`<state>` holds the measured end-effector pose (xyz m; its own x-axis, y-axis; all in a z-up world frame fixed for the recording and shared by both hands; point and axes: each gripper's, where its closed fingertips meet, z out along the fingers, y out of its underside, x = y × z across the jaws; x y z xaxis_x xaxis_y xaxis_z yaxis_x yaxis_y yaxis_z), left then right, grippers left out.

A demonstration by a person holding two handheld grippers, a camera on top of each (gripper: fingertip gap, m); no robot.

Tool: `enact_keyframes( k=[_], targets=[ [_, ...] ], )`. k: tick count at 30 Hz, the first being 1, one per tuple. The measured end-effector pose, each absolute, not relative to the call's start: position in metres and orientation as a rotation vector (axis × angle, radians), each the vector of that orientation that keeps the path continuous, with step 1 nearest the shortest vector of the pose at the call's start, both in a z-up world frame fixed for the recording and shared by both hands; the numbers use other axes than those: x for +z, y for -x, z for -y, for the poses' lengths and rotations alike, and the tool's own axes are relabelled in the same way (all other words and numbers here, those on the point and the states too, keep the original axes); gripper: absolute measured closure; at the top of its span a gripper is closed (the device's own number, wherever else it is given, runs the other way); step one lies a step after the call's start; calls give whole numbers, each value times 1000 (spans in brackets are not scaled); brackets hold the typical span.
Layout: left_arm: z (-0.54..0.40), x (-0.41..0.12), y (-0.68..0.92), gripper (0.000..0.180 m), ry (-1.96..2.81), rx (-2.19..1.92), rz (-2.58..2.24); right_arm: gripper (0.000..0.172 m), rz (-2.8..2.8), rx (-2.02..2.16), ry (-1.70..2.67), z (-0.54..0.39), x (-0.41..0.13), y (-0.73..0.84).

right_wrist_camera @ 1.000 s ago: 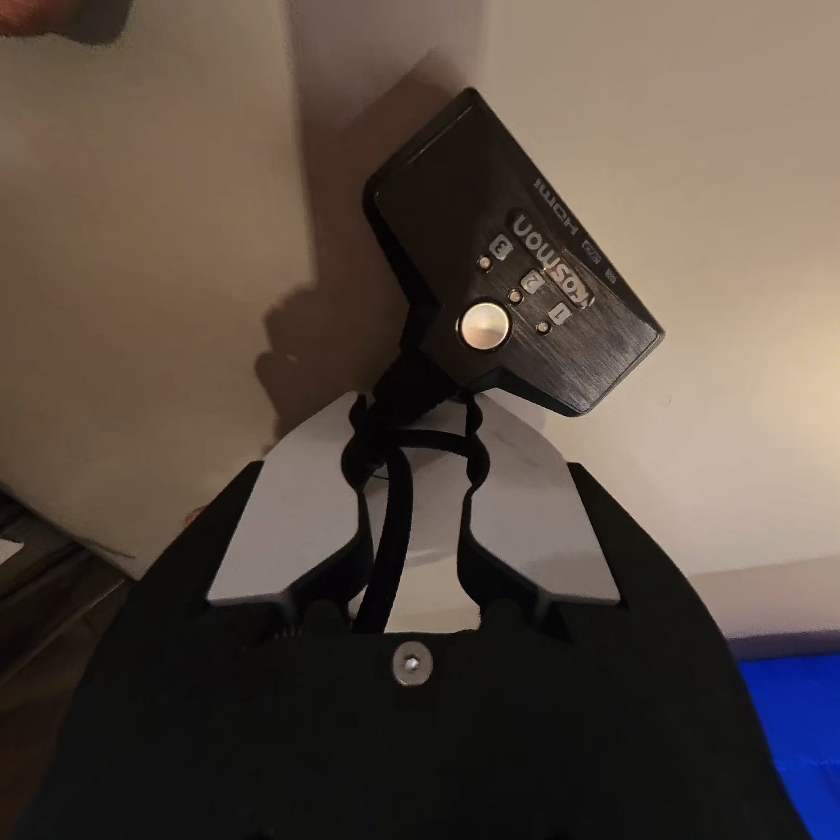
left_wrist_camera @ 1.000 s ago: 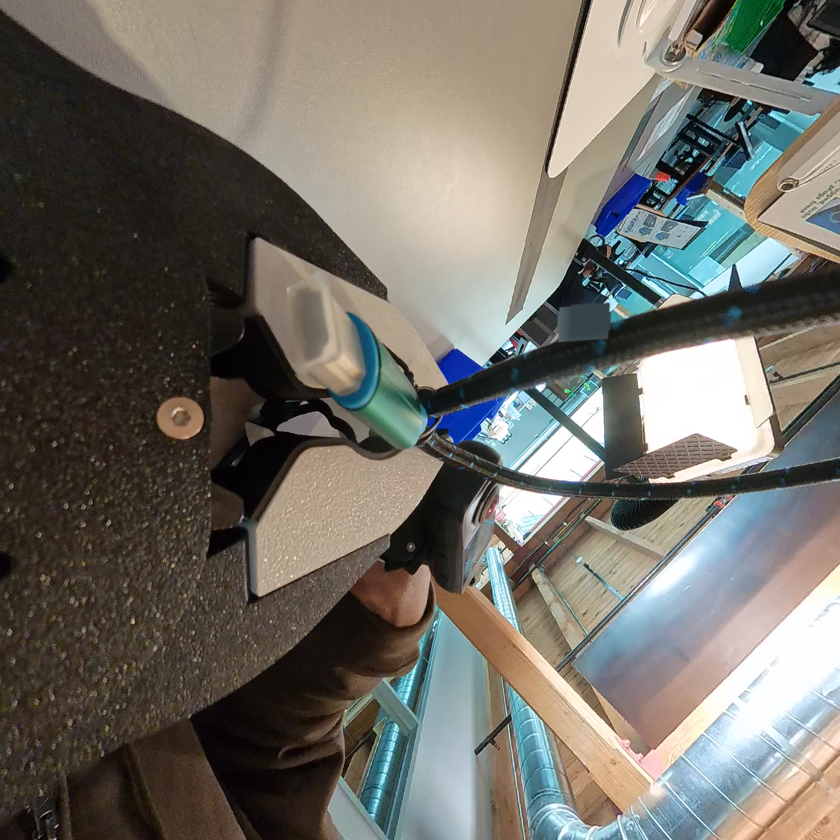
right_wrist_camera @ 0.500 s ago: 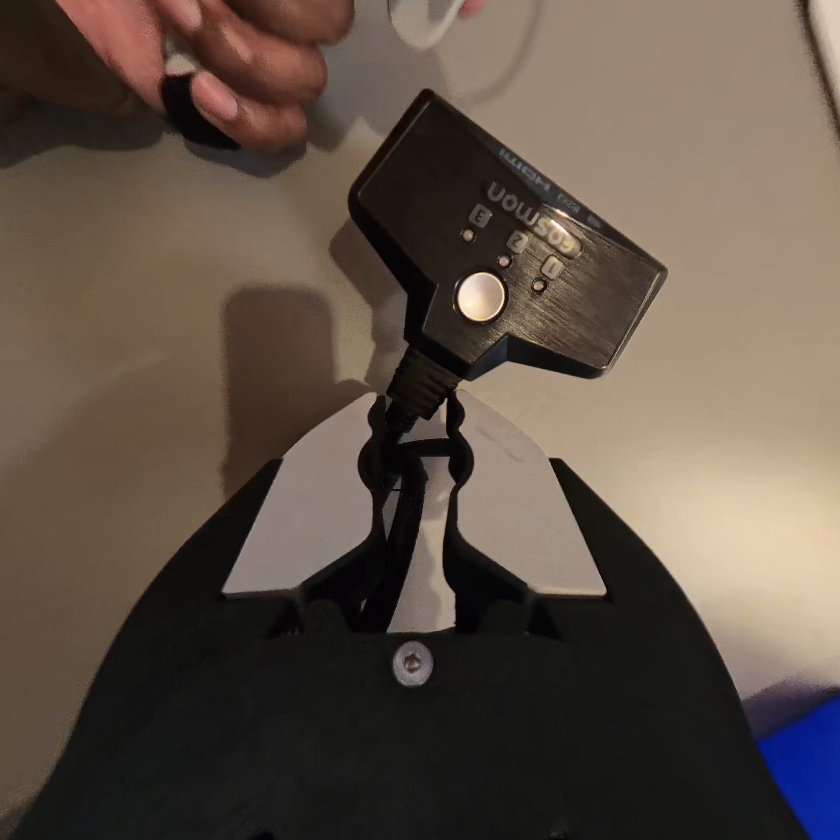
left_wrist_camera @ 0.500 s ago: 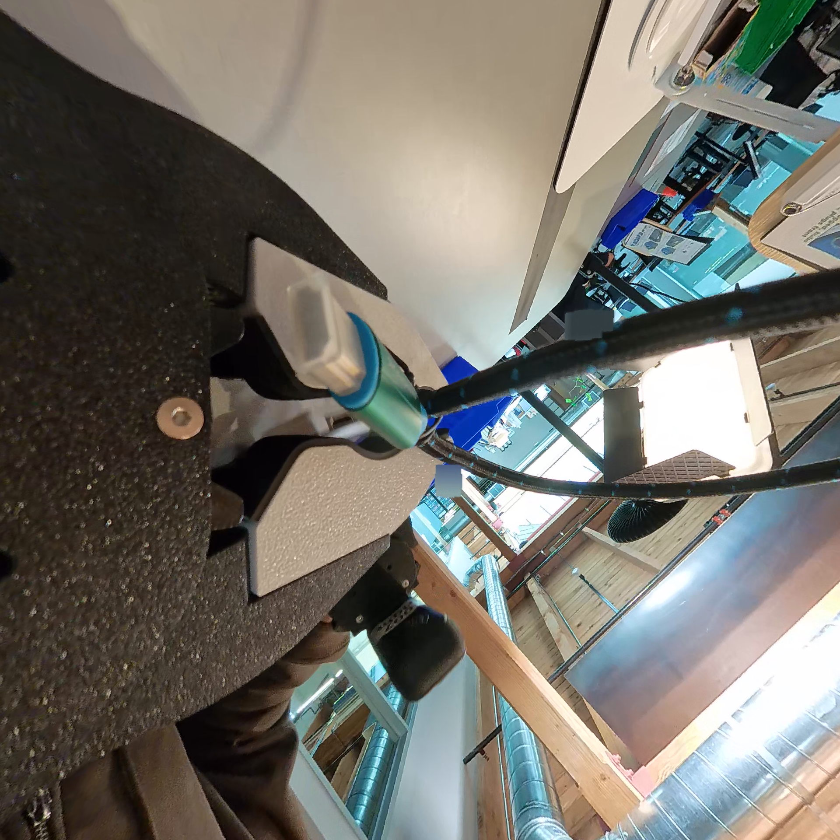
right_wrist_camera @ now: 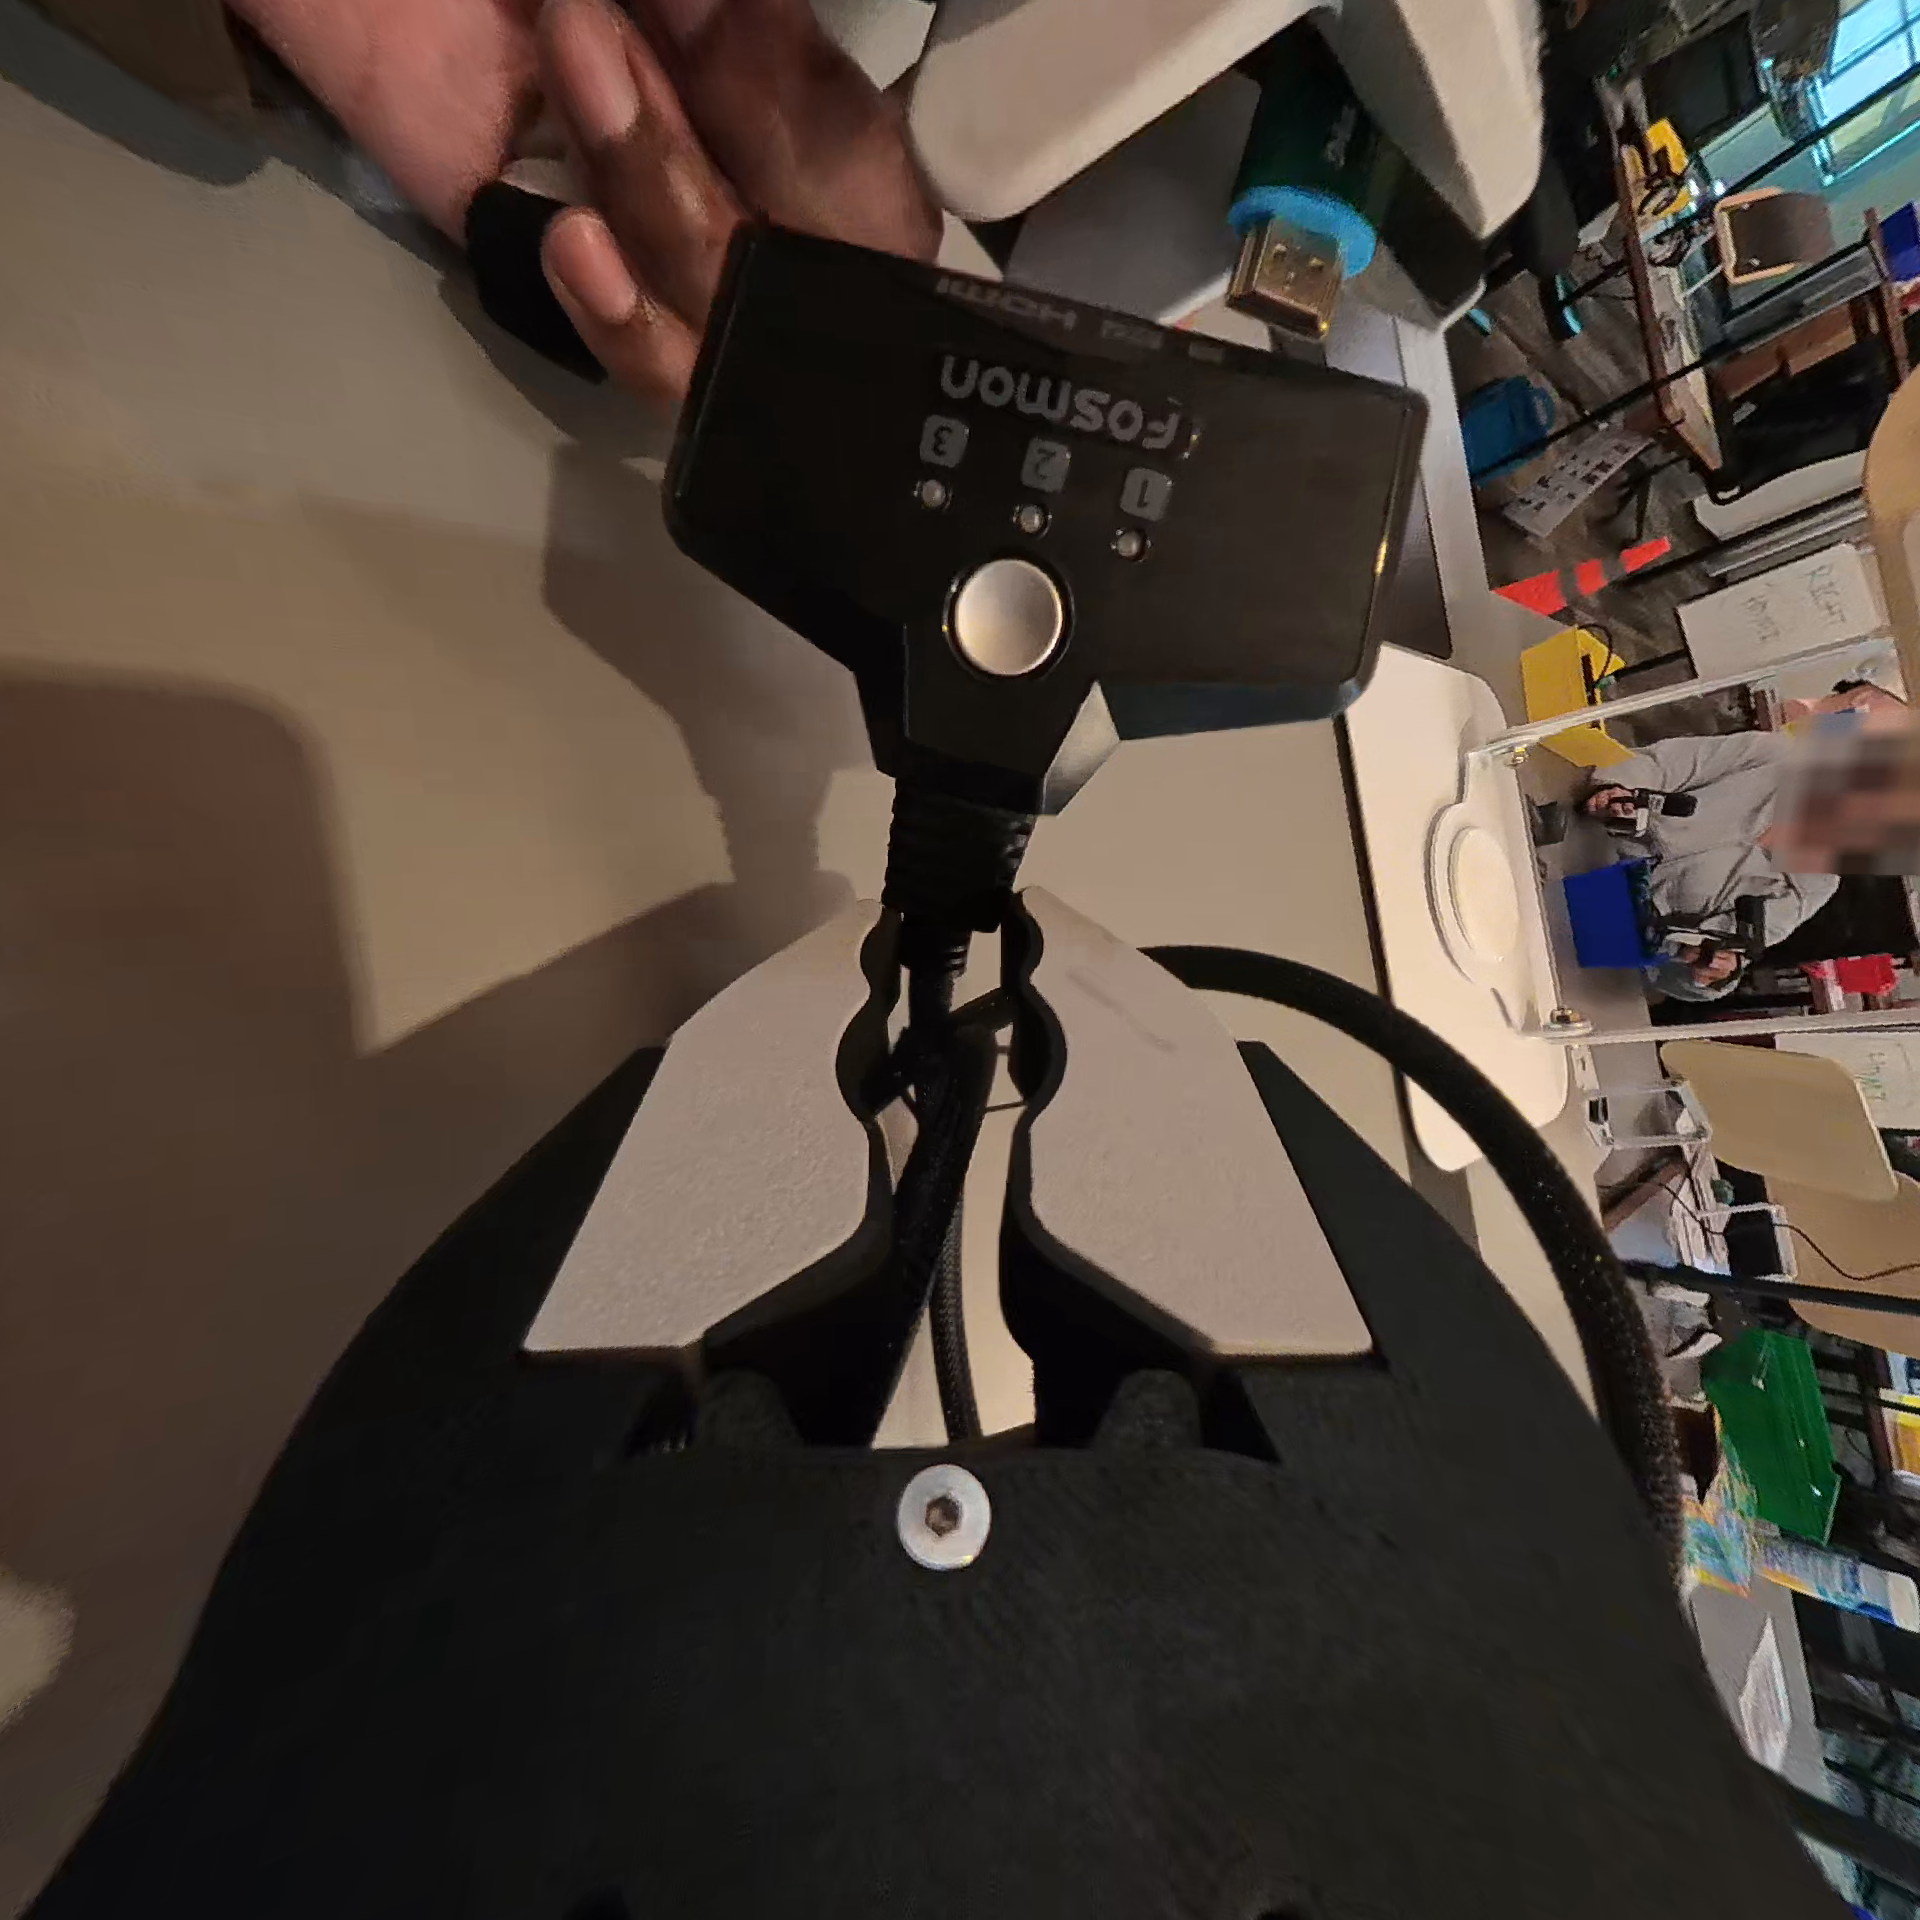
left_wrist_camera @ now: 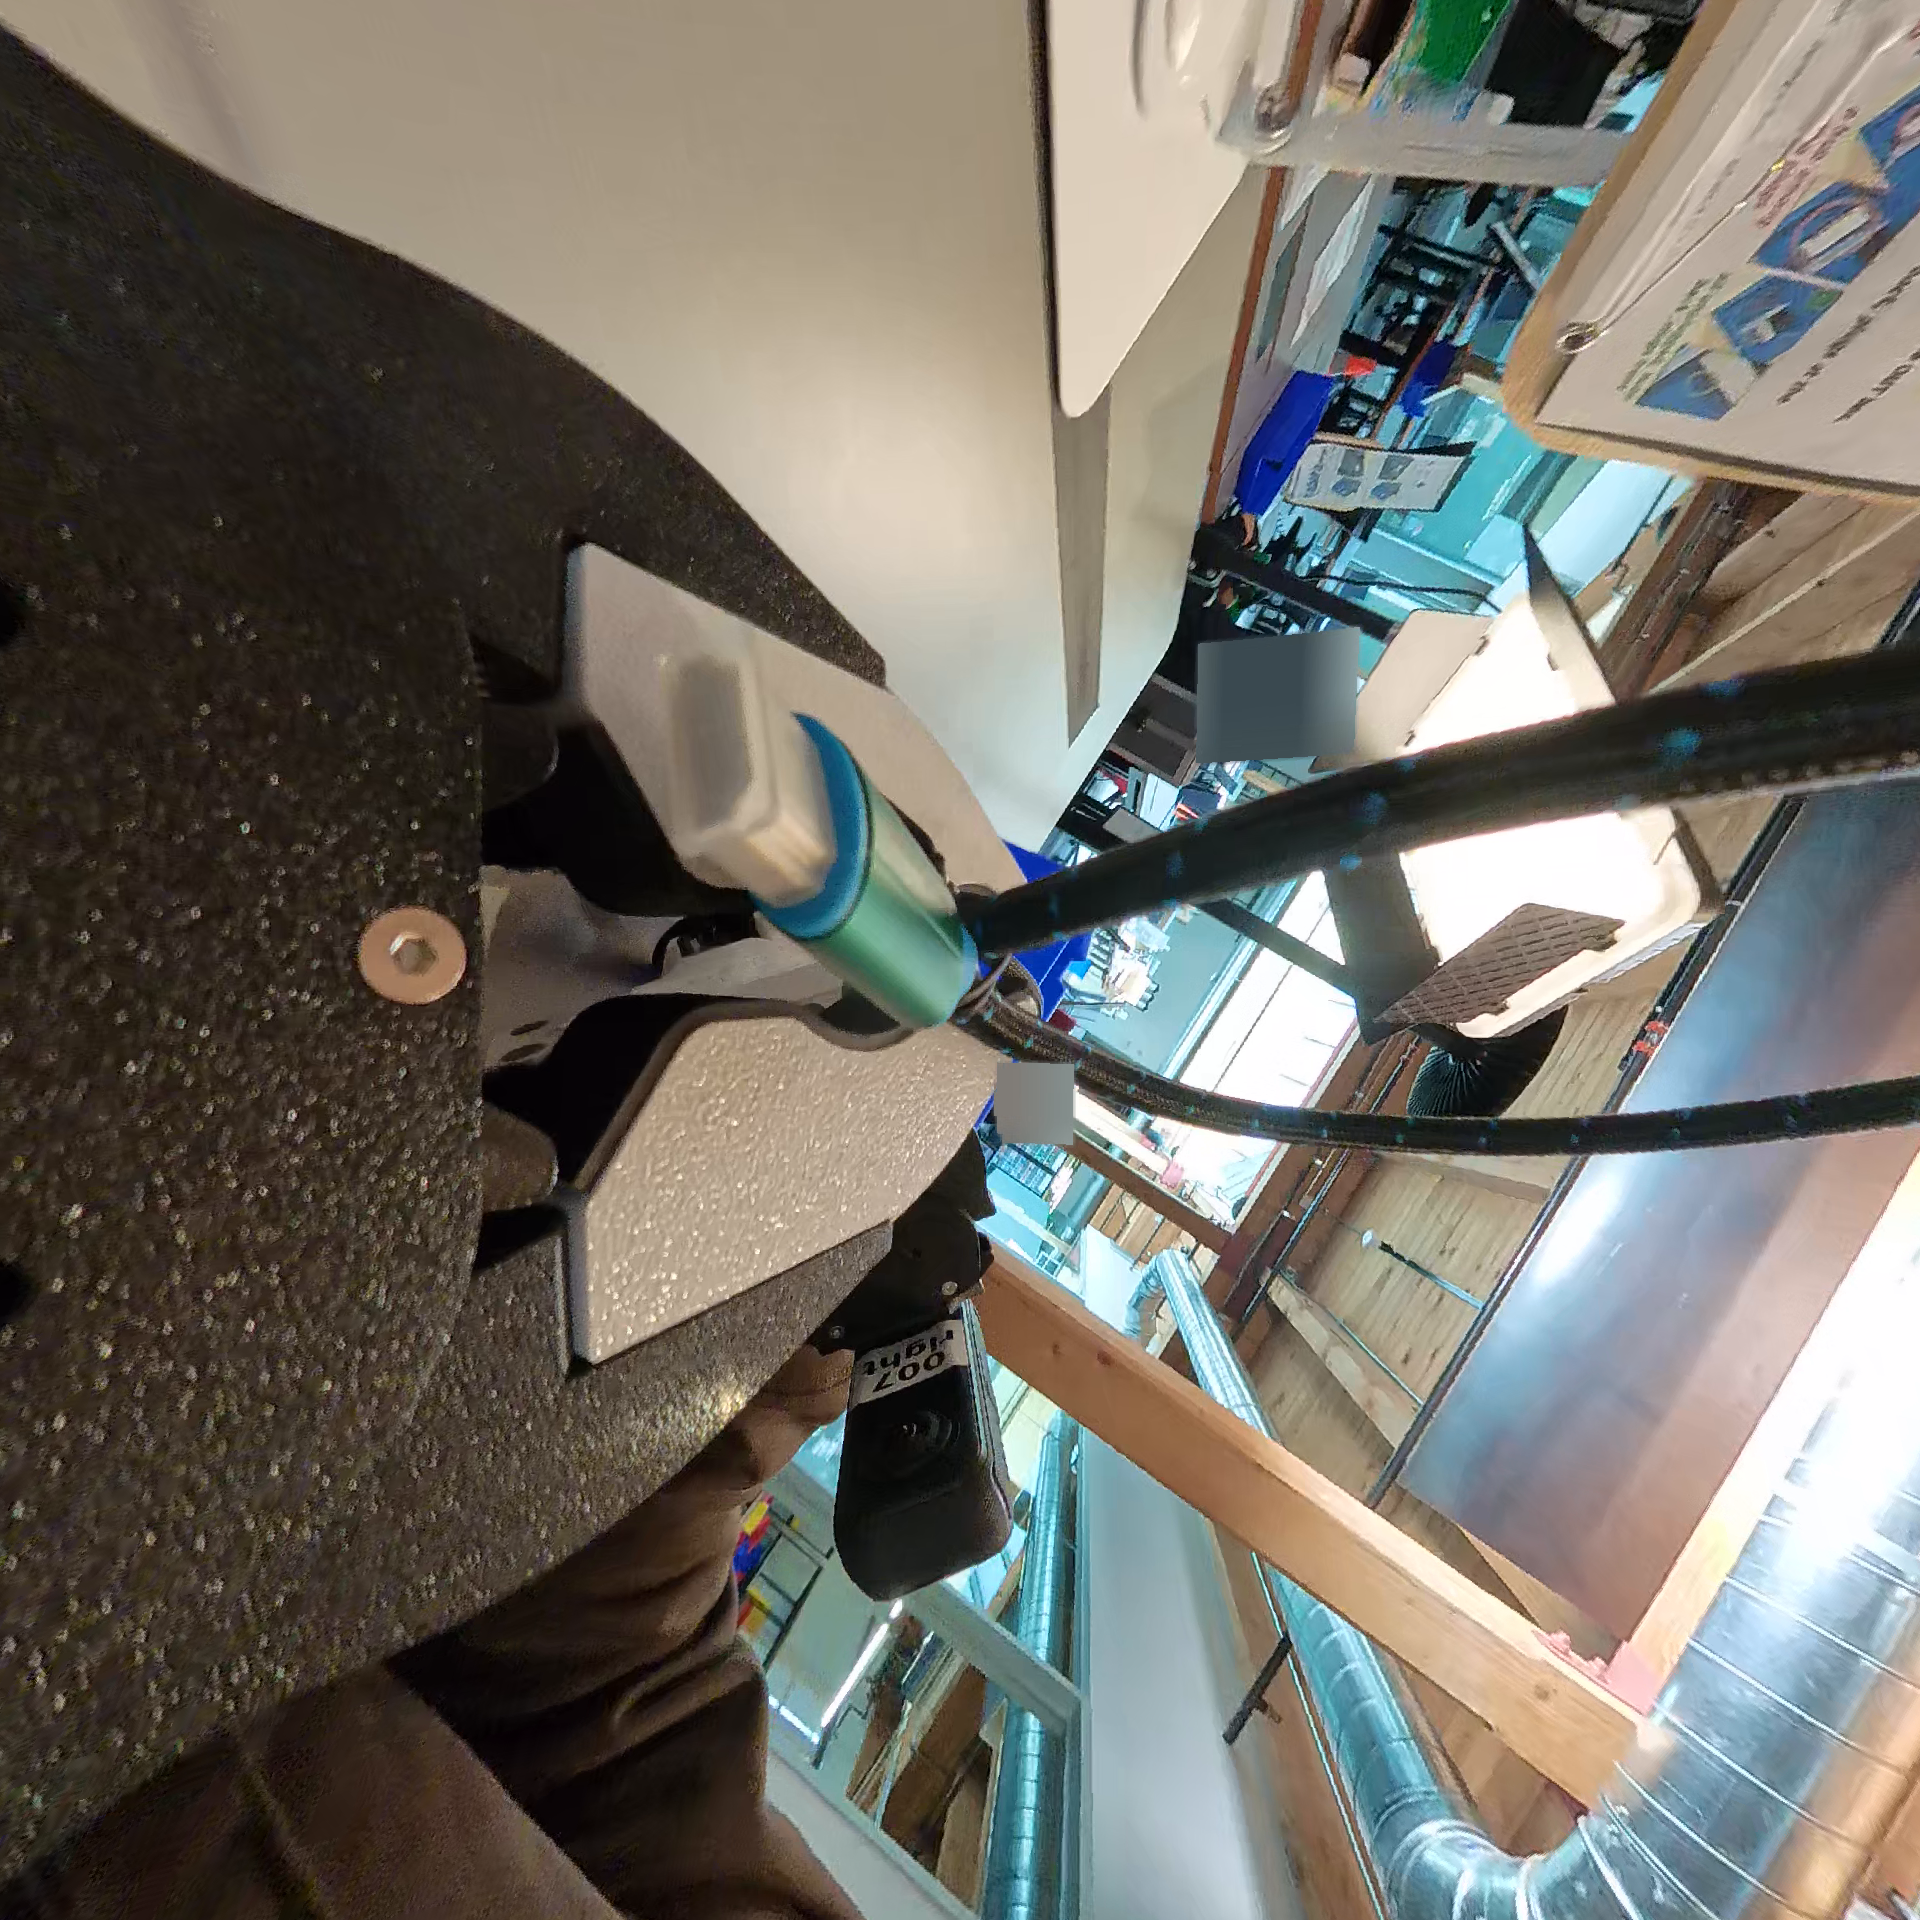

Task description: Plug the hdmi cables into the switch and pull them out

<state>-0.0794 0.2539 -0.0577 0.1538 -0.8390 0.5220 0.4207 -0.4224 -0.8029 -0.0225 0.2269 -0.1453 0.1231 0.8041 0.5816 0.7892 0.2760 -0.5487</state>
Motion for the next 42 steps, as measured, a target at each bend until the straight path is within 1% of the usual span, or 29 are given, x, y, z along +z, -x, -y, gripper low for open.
enact_keyframes(
  k=[7,23,42],
  targets=[
    [-280,-60,80,170,1354,-1451,-510,154,1505,109,1452,-260,-147,32],
    [-277,-61,76,170,1347,-1325,-557,154,1515,70,1415,-256,-152,30],
    [-275,-64,77,170,1379,-1336,-529,154,1496,90,1388,-256,-151,28]
  ],
)
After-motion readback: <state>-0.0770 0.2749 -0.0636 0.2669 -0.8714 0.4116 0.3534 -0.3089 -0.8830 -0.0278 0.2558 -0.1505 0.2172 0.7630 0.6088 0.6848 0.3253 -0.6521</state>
